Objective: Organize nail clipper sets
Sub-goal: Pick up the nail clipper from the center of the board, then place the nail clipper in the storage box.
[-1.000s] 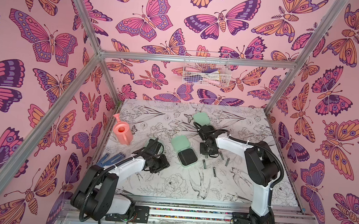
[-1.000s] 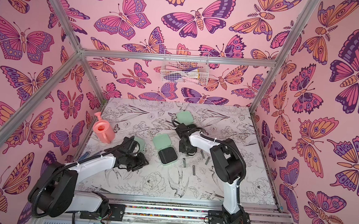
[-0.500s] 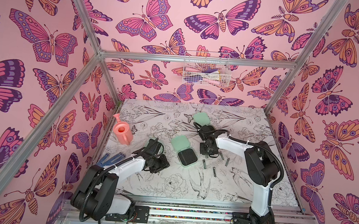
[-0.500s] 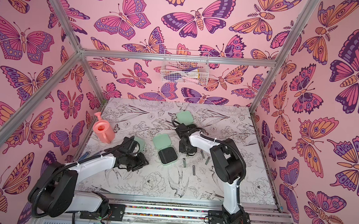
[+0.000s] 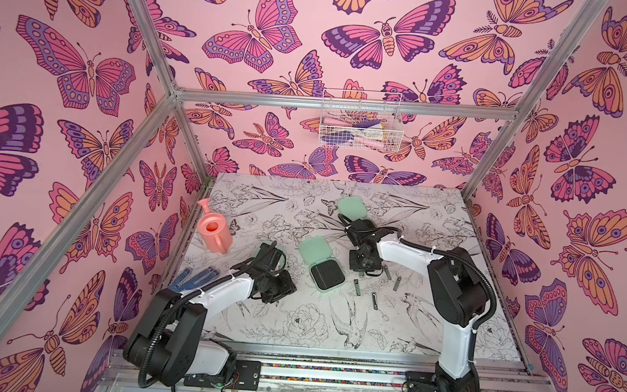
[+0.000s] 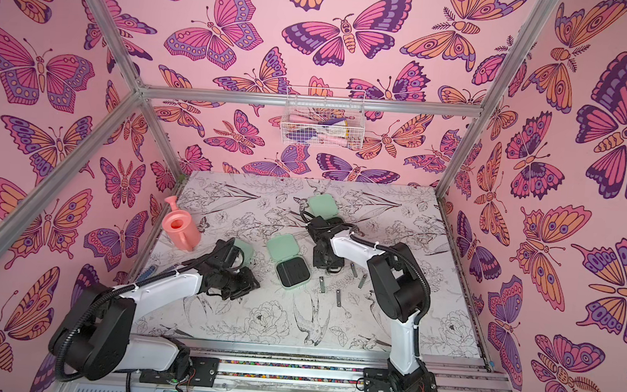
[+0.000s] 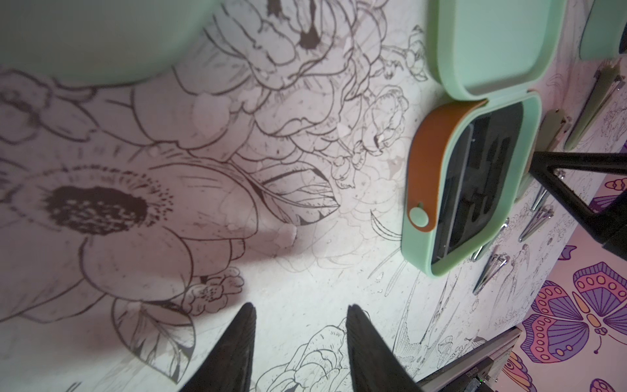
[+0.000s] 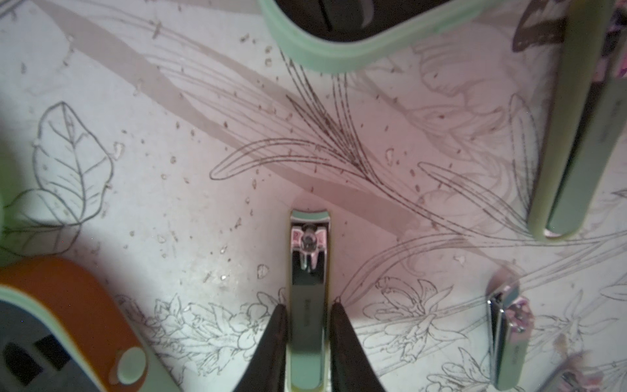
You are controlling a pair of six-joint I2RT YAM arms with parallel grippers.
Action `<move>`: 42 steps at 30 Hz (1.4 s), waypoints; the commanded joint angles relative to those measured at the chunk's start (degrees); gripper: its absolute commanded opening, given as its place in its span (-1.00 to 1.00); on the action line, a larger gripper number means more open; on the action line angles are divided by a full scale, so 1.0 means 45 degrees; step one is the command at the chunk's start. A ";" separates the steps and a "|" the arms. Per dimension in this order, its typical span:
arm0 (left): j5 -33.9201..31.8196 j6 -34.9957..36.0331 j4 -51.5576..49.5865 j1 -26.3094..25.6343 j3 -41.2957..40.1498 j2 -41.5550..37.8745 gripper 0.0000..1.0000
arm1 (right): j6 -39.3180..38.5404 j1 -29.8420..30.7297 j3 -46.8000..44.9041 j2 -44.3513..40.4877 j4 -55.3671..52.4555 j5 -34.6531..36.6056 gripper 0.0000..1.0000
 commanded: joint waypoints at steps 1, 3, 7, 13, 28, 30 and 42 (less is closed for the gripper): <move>0.0000 0.0004 -0.0069 0.0084 -0.0188 -0.0249 -0.07 | -0.0621 0.0218 0.0044 -0.0865 -0.0202 -0.0088 -0.56; 0.0000 0.0001 -0.0076 0.0084 -0.0197 -0.0257 -0.07 | -0.1057 0.0479 0.0172 -0.1063 -0.0330 -0.0128 -0.56; 0.0000 0.0012 -0.0082 0.0084 -0.0185 -0.0248 -0.07 | -0.1985 0.1067 0.0491 -0.1292 -0.0647 -0.0321 -0.56; -0.0010 0.0012 -0.0066 0.0074 -0.0210 -0.0220 -0.07 | -0.2439 0.2234 0.1141 -0.1189 -0.0682 -0.1254 -0.56; -0.0039 0.0031 -0.0078 0.0075 -0.0264 -0.0245 -0.07 | -0.1665 0.3204 0.2650 0.0814 -0.0758 -0.1314 -0.56; -0.0078 0.0031 -0.0072 0.0084 -0.0266 -0.0218 -0.07 | -0.1746 0.3204 0.2701 0.0916 -0.0773 -0.1232 -0.56; -0.0088 0.0051 -0.0080 0.0084 -0.0264 -0.0162 -0.07 | -0.1922 0.3204 0.2804 0.1395 -0.0861 -0.0919 -0.56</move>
